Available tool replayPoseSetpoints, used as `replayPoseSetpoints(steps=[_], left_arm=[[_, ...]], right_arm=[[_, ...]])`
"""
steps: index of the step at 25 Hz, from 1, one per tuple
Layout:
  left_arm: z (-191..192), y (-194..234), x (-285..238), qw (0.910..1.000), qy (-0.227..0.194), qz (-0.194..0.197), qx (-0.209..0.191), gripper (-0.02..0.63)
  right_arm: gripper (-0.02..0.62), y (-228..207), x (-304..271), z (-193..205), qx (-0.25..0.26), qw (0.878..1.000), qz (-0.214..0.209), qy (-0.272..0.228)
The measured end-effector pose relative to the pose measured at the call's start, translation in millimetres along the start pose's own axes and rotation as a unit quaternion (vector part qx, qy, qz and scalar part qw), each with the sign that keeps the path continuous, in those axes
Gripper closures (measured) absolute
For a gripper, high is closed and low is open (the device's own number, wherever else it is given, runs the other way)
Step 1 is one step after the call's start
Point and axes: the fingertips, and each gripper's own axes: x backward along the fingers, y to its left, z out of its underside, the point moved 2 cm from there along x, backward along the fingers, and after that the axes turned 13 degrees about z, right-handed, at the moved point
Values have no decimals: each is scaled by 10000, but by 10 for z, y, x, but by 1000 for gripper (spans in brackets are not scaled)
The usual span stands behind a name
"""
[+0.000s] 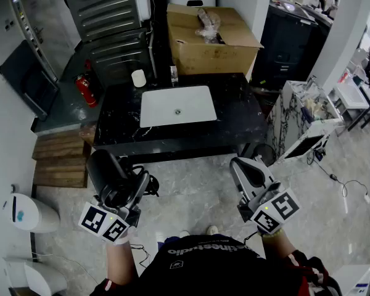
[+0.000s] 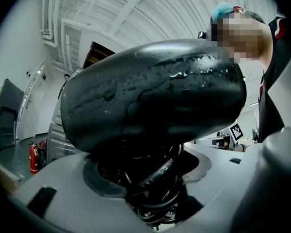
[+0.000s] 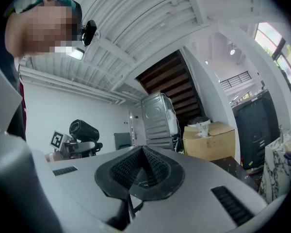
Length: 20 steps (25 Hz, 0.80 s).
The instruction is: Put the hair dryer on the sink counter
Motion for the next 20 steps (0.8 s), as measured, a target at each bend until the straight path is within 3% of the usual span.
replayPoseSetpoints(steps=[20], left_arm=[[59, -55, -65, 9999, 32, -65, 101, 311]], right_arm=[[558, -123, 52, 15, 52, 10000, -28, 55]])
